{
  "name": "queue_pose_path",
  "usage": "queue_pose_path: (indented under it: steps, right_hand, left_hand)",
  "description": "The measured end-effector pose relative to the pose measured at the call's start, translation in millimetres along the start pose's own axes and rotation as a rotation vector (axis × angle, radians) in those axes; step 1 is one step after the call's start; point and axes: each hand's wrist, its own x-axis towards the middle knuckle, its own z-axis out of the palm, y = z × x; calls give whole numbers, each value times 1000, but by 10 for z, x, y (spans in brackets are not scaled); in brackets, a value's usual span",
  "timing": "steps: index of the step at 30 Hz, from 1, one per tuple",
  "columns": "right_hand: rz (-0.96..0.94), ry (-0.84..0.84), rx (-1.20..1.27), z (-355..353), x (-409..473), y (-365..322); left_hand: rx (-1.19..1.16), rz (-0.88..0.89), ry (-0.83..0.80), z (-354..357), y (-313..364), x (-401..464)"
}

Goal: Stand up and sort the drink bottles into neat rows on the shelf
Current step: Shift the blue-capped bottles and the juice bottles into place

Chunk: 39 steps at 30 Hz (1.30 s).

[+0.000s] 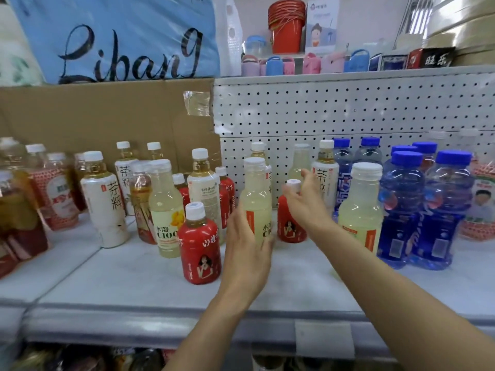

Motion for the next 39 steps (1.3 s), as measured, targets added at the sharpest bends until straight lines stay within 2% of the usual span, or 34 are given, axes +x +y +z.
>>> queue_pose_path:
  steps: [2,5,7,10,14,22,26,34,39]
  right_hand:
    - [93,19,41,134,168,63]
    - [169,33,53,256,285,175]
    - [149,53,29,269,282,236]
    - [93,67,-39,250,166,290]
    - [-4,65,-85,209,-158,271]
    - [-154,7,55,68,-747,110]
    - [-155,-117,174,148,-912,-15]
    - [-220,-308,289,743,-999,-270]
    - [-234,-321,289,1219,-958,-457]
  left_hand:
    - [14,123,58,-145,-16,-137]
    - [235,353,290,-384,-225,-151]
    - [243,260,365,-554,-395,-85]
    - [36,-28,209,-734,-526,14]
    - [-152,-196,37,-786,-586,99]
    - [-132,-189,-11,-840,-634,18]
    - [-125,-219,-13,-966,-637,-52]
    - [-59,-260,135,-1374,-824,-141]
    - [-31,-251,171,-1630,-1049,-21]
